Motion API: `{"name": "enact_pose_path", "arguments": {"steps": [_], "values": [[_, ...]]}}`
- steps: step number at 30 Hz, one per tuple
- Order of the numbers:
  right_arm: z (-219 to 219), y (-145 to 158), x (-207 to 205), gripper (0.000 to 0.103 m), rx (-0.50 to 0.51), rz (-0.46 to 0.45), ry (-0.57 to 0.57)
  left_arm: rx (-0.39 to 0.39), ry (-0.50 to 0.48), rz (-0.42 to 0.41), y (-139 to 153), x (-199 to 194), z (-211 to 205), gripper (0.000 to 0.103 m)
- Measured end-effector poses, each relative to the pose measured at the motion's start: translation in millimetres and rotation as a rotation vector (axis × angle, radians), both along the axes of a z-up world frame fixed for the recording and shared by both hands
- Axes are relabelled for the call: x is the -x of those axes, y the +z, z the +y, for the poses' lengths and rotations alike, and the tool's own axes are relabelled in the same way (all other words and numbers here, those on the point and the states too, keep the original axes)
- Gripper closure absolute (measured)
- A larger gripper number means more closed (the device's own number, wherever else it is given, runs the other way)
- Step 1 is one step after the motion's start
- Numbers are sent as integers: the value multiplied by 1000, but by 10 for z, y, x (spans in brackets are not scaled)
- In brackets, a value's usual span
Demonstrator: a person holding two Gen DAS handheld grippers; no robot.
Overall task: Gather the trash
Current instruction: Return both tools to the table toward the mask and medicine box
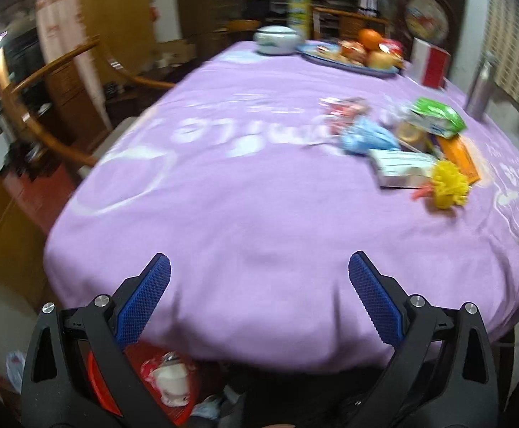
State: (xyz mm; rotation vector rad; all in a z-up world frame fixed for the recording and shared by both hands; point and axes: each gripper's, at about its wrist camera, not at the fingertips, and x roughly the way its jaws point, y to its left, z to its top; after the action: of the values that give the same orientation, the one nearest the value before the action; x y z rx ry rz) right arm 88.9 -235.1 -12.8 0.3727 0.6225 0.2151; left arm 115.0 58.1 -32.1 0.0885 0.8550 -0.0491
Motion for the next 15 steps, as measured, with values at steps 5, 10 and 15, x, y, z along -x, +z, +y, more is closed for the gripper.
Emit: {"name": "enact_pose_path", "arguments": {"steps": [5,10,15], "values": [[-229,-184,-145,6,-42,30,-41,-71,-98,26,-101,-362,-567,7],[-304,-269,-260,6,-58,41,-41,-103,-141,44,-116,-660,-813,7],[-301,-327,-321,6,-57,47,-36,-132,-187,26,-94,-938,-1056,7]]}}
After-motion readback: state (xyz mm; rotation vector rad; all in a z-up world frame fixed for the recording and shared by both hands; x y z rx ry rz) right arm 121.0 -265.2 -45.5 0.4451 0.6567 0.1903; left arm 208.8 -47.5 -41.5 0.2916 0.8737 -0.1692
